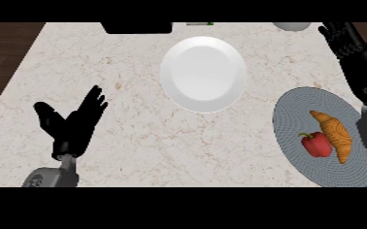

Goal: Pick the croissant from the placemat and place it in the plate

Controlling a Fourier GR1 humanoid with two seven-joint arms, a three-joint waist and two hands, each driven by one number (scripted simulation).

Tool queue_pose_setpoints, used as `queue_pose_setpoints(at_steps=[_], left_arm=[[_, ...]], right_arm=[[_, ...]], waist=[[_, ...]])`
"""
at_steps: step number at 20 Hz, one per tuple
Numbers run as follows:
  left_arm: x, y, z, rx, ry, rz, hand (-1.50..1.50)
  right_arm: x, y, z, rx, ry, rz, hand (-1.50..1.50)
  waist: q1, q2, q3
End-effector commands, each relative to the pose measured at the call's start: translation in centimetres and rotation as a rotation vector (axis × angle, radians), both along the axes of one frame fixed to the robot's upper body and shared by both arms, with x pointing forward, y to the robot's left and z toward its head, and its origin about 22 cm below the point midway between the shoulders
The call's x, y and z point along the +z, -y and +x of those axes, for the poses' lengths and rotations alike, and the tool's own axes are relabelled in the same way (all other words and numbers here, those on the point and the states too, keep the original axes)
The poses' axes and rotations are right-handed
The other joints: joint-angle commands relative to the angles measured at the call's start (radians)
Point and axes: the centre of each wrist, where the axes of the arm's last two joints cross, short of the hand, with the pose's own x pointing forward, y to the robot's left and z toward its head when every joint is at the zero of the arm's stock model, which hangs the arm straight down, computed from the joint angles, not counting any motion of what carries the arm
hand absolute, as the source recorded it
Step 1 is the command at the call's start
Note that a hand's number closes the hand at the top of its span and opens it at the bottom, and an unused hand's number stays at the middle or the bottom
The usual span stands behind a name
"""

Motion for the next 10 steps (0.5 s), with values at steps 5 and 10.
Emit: queue_pose_setpoints(at_steps=[5,10], left_arm=[[3.0,-6.7,-1.0,0.012,0.231,0.500,0.00],[1.4,-8.0,-4.3,-0.011,0.236,0.592,0.00]], right_arm=[[-4.5,3.3,-1.7,0.021,-0.060,0.525,-1.50],[-6.8,8.8,-7.4,-0.399,0.184,0.299,-1.50]], waist=[[-0.014,0.001,-0.009],[-0.033,-0.002,-0.015]])
